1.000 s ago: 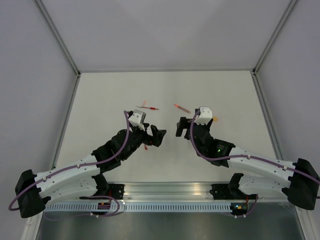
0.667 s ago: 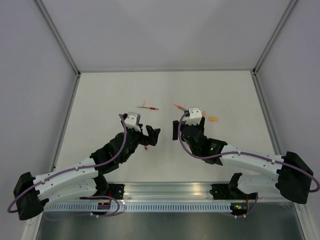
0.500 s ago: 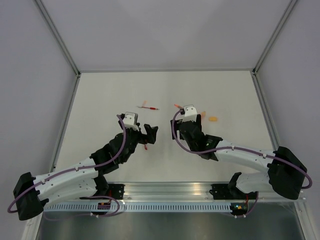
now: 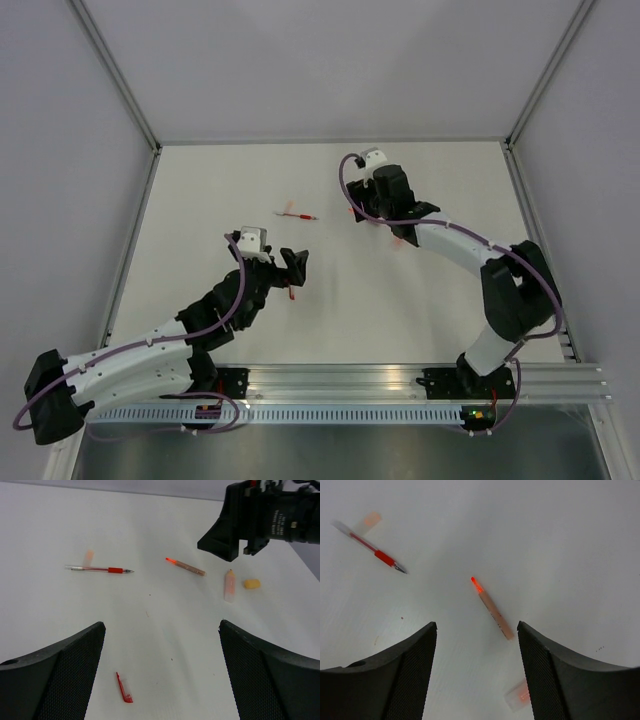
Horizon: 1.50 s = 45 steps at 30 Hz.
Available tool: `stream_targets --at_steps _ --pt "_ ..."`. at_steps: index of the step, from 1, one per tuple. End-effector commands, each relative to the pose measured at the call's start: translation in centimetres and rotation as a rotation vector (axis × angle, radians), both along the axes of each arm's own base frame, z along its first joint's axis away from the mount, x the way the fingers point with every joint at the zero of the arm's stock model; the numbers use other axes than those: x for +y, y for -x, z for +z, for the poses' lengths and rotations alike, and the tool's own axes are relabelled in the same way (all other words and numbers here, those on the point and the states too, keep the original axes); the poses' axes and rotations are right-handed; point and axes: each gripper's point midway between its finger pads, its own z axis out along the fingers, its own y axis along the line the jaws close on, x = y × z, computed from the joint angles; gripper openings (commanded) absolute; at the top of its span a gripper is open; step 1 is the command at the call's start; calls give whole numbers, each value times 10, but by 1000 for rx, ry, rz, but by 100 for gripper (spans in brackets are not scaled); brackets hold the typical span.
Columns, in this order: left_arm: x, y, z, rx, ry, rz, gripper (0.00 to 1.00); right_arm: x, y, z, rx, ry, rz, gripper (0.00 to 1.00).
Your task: Insert the pens into the pen caps
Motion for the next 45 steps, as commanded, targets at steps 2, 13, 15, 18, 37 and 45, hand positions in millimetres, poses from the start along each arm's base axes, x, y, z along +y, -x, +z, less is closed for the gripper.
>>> stream_targets --at_steps 2,13,15,18,37,45 --pt "3 1 14 -31 72 11 99 6 -17 -38 142 119 132 70" --pt "2 4 16 -33 97 -3 99 -18 -43 -97 239 267 130 56" --pt "2 4 17 -34 98 -3 99 -16 -40 -105 261 262 154 54" --pt "3 3 16 -34 90 2 99 -16 -38 -117 292 271 162 51" --pt "-16 6 8 -5 167 -118 98 2 -12 -132 438 95 131 0" --pt "-33 0 -11 157 256 -253 96 23 17 -50 248 -308 40 0"
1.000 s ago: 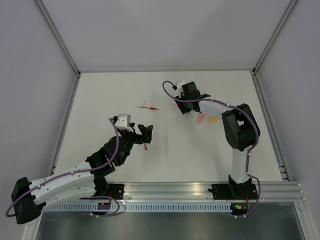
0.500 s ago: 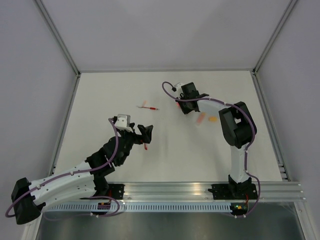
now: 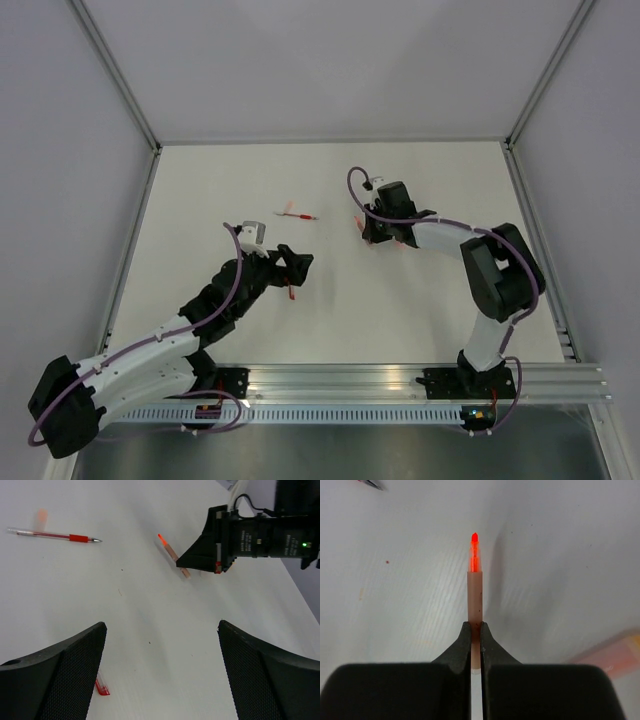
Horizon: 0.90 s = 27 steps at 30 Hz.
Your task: Insert the pens into the pen caps
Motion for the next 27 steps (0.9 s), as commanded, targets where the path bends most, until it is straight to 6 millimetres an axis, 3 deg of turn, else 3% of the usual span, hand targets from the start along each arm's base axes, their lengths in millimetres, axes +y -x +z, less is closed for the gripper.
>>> stream_targets --at_steps 1,2,3,4,5,6,7,9,10,13,16,27 --pt "-27 8 21 46 144 -152 96 32 8 69 -138 -261 -57 0" --pt "-27 5 17 60 142 -158 96 35 10 95 -191 -315 -86 0" --pt "-29 4 22 72 157 -171 96 40 18 102 -200 -347 -80 0" --pt "-34 9 21 96 167 -216 95 47 39 95 -180 -373 -50 0" --pt "-32 6 21 111 177 -219 94 60 49 127 -253 -475 8 0" --pt "-34 7 21 131 197 -235 93 67 61 134 -252 -525 21 0" --pt "-36 10 21 142 210 -261 92 77 85 137 -255 -558 71 0" --pt "-36 10 21 153 220 -268 91 90 106 147 -272 -603 121 0" --pt "-36 10 22 151 223 -268 90 101 121 161 -296 -641 168 0" --pt "-36 8 18 164 222 -258 89 108 144 172 -310 -701 204 0" --pt "-36 6 14 177 219 -253 86 114 156 182 -321 -750 239 0" --pt "-29 6 24 123 240 -227 83 140 188 189 -283 -793 341 0"
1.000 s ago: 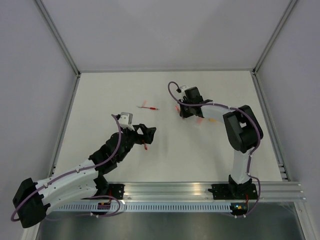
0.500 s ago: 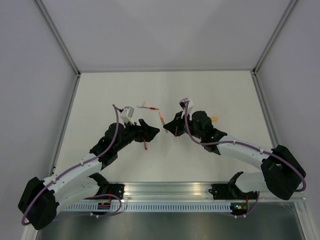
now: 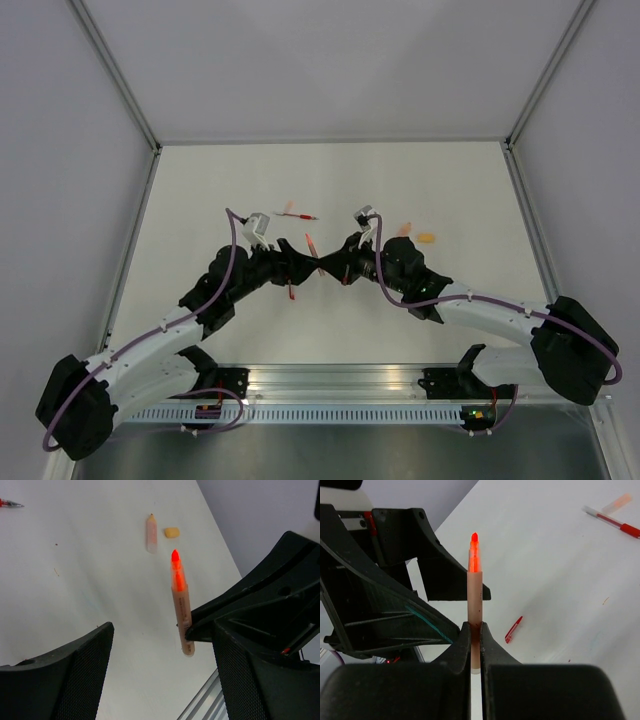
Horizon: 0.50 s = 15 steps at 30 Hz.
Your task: Insert the pens into the pen caps
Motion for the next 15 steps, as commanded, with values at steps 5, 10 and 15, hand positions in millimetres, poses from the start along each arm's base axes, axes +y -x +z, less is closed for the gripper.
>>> stream_targets --at_steps 5,10,15 --pt "7 -5 35 -90 89 55 84 19 24 31 -44 -101 101 0" --pt "11 -9 31 -77 78 85 83 20 31 39 -59 -120 121 0" --pt "11 -7 34 -88 93 82 65 25 40 43 -78 -121 158 0"
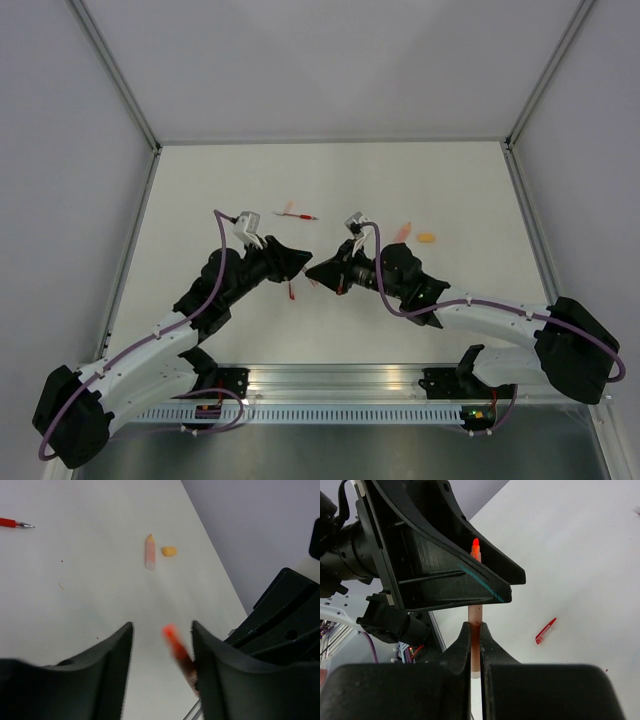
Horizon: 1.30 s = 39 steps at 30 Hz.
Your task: Insert the pens into the pen caps
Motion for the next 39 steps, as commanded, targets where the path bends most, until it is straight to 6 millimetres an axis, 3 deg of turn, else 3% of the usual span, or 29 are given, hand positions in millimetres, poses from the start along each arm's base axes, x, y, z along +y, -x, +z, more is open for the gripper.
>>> stream_targets --at_steps 1,3,5,6,13,18,27,29,30,32,33,34,35,37,38,39 --pt "3 -2 11 -28 45 22 48 6 9 29 -61 -77 44 0" --pt "3 0 12 -35 46 14 30 7 9 27 -61 -70 47 0" --pt "1 2 14 -47 51 0 18 9 9 27 -64 -58 54 4" --pt "0 2 15 -50 55 -6 3 11 9 24 -58 -46 59 7" --pt "-1 4 16 -48 68 -17 2 19 13 16 -58 -3 101 37" --pt "-2 5 16 -47 72 -23 2 27 17 6 -78 55 156 47" --pt "-5 9 20 -48 81 -47 2 44 25 -18 -84 161 206 42" --pt "-5 9 21 -48 83 -50 2 44 23 -16 -100 170 194 28" --pt "-4 9 21 -51 83 -47 2 42 21 -16 -99 175 182 14" --pt "-3 9 21 -47 70 -40 12 39 20 -10 -116 168 165 2" --pt "-1 7 22 -48 62 -32 38 37 19 -11 -111 177 155 0" --pt "-1 6 27 -63 50 -29 54 34 16 -9 -114 183 133 0" --pt "4 5 25 -49 30 -2 78 27 4 -4 -125 194 52 0" --pt "10 0 33 -55 0 33 88 10 -11 -12 -101 257 -48 0" --pt "13 -5 34 -51 -19 61 90 -6 -32 -10 -92 273 -153 0" --pt "15 -5 29 -30 -52 69 90 -18 -39 -15 -42 289 -205 0"
